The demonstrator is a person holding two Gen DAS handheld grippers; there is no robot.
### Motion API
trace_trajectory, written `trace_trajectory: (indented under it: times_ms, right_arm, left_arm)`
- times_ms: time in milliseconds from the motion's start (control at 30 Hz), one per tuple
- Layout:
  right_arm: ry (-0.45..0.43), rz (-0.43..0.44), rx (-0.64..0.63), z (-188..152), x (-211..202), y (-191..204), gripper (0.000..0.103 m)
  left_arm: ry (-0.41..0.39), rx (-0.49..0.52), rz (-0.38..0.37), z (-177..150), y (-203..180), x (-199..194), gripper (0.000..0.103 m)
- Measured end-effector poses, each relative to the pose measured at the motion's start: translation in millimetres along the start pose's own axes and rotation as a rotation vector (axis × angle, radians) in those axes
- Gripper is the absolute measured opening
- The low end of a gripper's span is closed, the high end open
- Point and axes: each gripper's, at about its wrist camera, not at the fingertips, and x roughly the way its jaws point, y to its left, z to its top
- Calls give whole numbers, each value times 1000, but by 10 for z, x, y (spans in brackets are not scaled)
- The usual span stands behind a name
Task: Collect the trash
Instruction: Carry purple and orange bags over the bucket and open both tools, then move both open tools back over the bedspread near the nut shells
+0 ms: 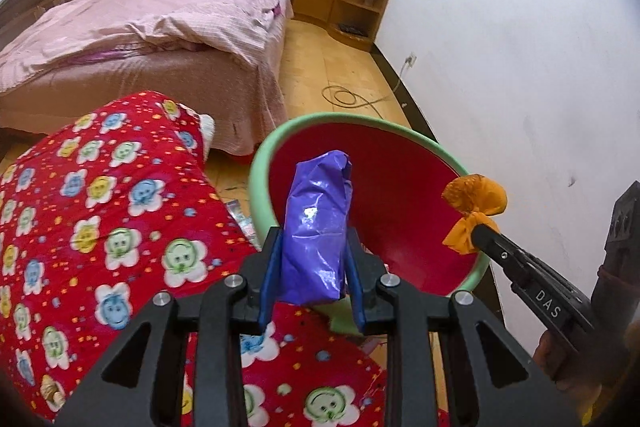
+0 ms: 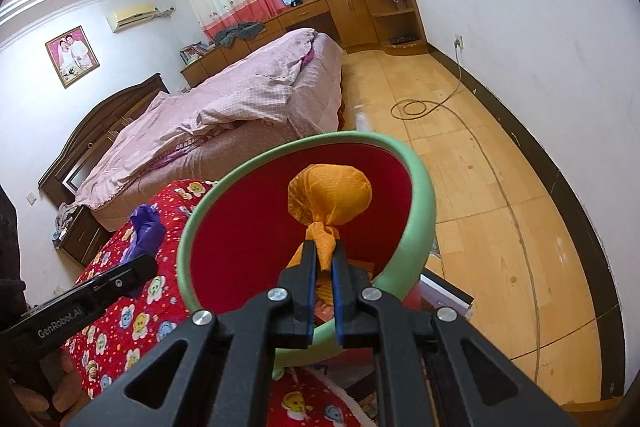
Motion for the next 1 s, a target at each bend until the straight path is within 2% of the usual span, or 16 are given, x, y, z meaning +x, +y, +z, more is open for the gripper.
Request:
trace_trajectory:
  times_ms: [133,200,233,300,400,733,1000]
  right_arm:
    - [13,5,4,6,69,-72,12]
    - [19,13,7,2,76,-104,12]
    - [24,16,6,4,88,-108,12]
    - [29,22,-1,20,112,-101,22]
    - [37,30,-14,41,131,-87,31]
    - [39,41,-40,1,-1,-2,47]
    - [20,75,-60,-82,-241,202,65]
  left_arm:
    - [17,-2,-1,1,-33,68,35]
    - [14,-6,2,-3,-35,77,44]
    - [11,-7,2,1,-29,78,45]
    - [3,-6,3,7,-26,68,45]
    - [-6,-16,9,10,-7,28,45]
    - [-22,-83,49,-119,181,-225,45]
    - [-57,-137,99,-293,389,-619,45]
